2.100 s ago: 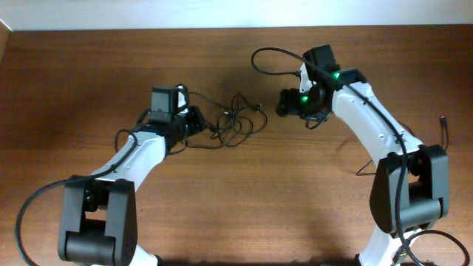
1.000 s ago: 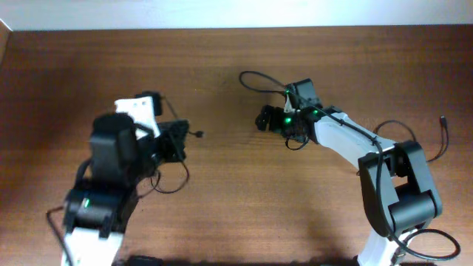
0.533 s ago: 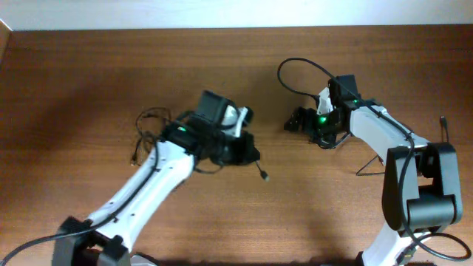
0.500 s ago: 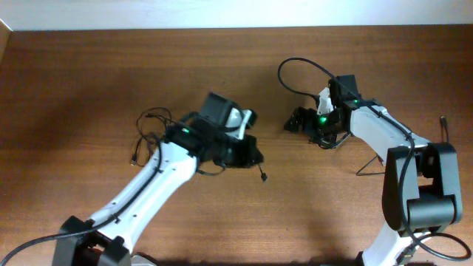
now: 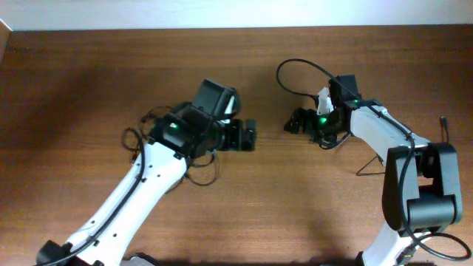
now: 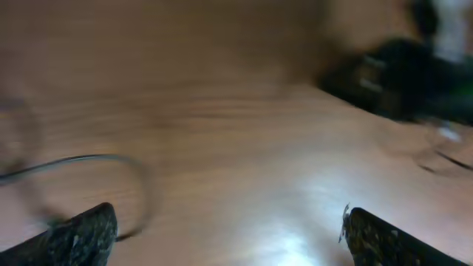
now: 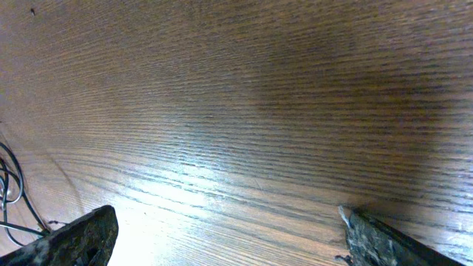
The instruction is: Untangle cables
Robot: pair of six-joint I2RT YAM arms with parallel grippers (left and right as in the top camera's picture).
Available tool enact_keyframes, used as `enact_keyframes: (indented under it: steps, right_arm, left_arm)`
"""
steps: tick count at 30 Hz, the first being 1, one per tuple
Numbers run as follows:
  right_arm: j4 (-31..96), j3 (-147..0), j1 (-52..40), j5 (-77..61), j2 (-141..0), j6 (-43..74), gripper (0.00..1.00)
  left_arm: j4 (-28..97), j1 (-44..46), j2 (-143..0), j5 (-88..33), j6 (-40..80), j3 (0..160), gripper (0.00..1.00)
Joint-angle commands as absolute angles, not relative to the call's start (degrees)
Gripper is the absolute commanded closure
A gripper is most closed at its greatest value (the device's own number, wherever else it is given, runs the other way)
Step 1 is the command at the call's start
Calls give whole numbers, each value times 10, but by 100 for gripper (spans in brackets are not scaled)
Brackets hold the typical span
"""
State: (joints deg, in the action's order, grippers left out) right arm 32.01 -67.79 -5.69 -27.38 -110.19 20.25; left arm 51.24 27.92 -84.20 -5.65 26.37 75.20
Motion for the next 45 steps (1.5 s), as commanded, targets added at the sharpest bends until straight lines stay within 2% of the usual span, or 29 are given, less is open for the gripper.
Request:
enact_keyframes:
  steps: [1, 4, 11, 13, 16, 19, 20, 23, 28, 34, 35, 37, 40, 42, 43, 45]
  right_arm:
    - [297, -668, -64, -364, -1111, 102, 2]
    - [271, -668, -99, -420, -1111, 44, 2]
    - [153, -668, -225, -420, -1111, 33, 1]
    - [69, -668, -272, -420, -1111, 34, 0]
    - [-39, -668, -323, -407, -1111, 34, 4]
    - [-107, -668, -380, -318, -1111, 34, 3]
    - [-110, -668, -393, -298, -1111, 34, 0]
    - [-107, -668, -432, -207, -1111, 32, 2]
    - [-110, -668, -469, -144, -1113, 32, 2]
    - [-136, -668, -469, -141, -1148, 32, 0]
    - [-136, -668, -469, -141, -1150, 32, 2]
    - [-141, -668, -469, -142, -1155, 32, 21]
    - [-168, -668, -473, -143, -1174, 32, 23]
    - [-192, -668, -473, -143, -1190, 32, 30]
    - [-194, -668, -472, -143, -1194, 32, 41]
    - [-192, -668, -472, -143, -1194, 32, 43]
  left_arm:
    - [540, 215, -831, 55, 261, 762, 1]
    - [560, 144, -831, 54, 260, 762, 1]
    - [605, 15, -831, 55, 228, 761, 1]
    - [607, -7, -831, 52, 229, 761, 1]
    - [638, -8, -831, 74, 229, 760, 1]
    - [635, -26, -832, 103, 251, 760, 1]
    - [635, -41, -833, 92, 264, 760, 1]
    - [635, -86, -835, 15, 265, 760, 1]
    - [637, -93, -835, 58, 265, 760, 1]
    - [637, -93, -835, 58, 265, 760, 1]
    - [637, -93, -835, 58, 265, 760, 1]
    - [637, -93, -835, 58, 265, 760, 1]
    - [637, -93, -835, 58, 265, 760, 1]
    - [637, -93, -835, 58, 265, 760, 1]
    - [637, -93, -835, 58, 265, 760, 1]
    - [637, -93, -835, 58, 265, 760, 1]
